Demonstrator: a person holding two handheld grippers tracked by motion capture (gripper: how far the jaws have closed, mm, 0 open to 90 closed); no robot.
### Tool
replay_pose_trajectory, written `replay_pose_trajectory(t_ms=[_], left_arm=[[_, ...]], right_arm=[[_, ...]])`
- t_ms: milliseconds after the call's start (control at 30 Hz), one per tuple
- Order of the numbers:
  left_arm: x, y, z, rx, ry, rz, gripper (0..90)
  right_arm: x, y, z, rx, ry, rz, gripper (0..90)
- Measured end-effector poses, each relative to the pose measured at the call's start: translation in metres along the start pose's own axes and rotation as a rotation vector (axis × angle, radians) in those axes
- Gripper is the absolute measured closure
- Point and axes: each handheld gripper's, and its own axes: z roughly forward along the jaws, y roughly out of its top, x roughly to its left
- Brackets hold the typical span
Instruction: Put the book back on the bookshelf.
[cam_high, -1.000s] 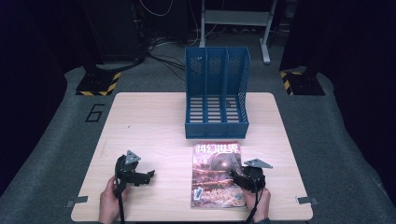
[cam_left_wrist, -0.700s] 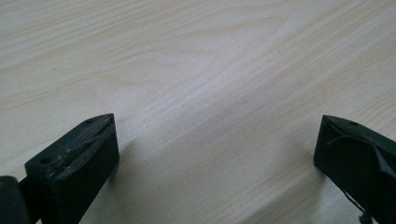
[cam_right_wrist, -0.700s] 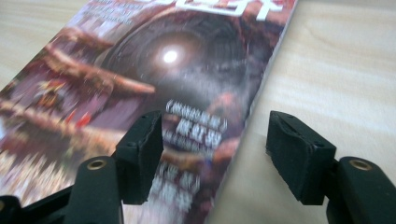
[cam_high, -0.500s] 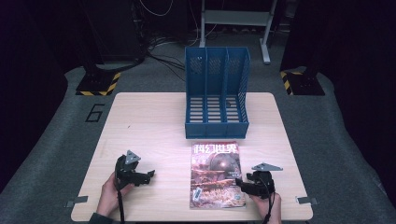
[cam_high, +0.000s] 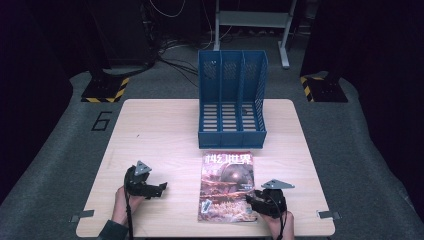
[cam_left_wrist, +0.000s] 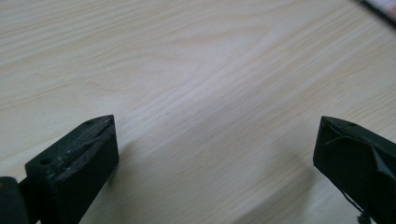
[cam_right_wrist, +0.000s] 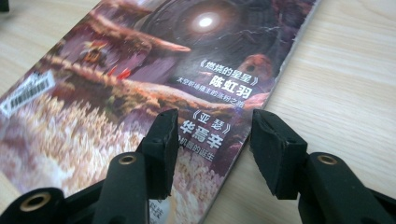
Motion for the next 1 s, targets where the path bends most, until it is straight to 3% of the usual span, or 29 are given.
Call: replay_pose_trajectory(t_ms=[33, 167, 333, 367, 533, 567, 633, 700, 800, 967, 1000], left_arm=[[-0.003, 0.002, -0.001, -0.022, 0.014, 0.014, 0.4], [-0.009, 0.005, -0.001, -0.034, 0.008, 0.023, 0.1], [-0.02, 0.014, 0.01, -0.024, -0.028, 0.034, 0.0], [-0.026, 0.019, 0.013, -0.02, -0.037, 0.081, 0.1], [-0.037, 0.029, 0.027, -0.016, -0.051, 0.097, 0.2], [-0.041, 0.034, 0.032, 0.01, -0.058, 0.125, 0.4], [-0.045, 0.036, 0.035, 0.015, -0.061, 0.117, 0.3], [-0.054, 0.04, 0.044, 0.041, -0.053, 0.145, 0.3], [-0.059, 0.042, 0.048, 0.067, -0.058, 0.145, 0.3], [-0.066, 0.045, 0.054, 0.07, -0.055, 0.175, 0.0], [-0.068, 0.044, 0.056, 0.051, -0.048, 0.161, 0.0]], right_arm=[[0.002, 0.001, 0.003, 0.0, 0.027, -0.052, 47.1], [-0.006, 0.006, 0.003, -0.009, 0.038, -0.105, 41.9], [-0.018, 0.02, 0.003, -0.014, 0.037, -0.09, 40.8], [-0.024, 0.027, 0.005, -0.011, 0.043, -0.087, 41.0], [-0.032, 0.041, 0.013, -0.015, 0.054, -0.06, 43.8], [-0.034, 0.046, 0.018, 0.011, 0.053, -0.054, 44.4], [-0.035, 0.049, 0.022, 0.021, 0.05, -0.055, 44.9], [-0.039, 0.054, 0.032, 0.064, 0.038, -0.064, 45.2], [-0.04, 0.057, 0.035, 0.085, 0.039, -0.05, 45.5], [-0.044, 0.066, 0.039, 0.126, 0.025, -0.054, 42.9], [-0.044, 0.068, 0.04, 0.136, 0.025, -0.05, 40.2]])
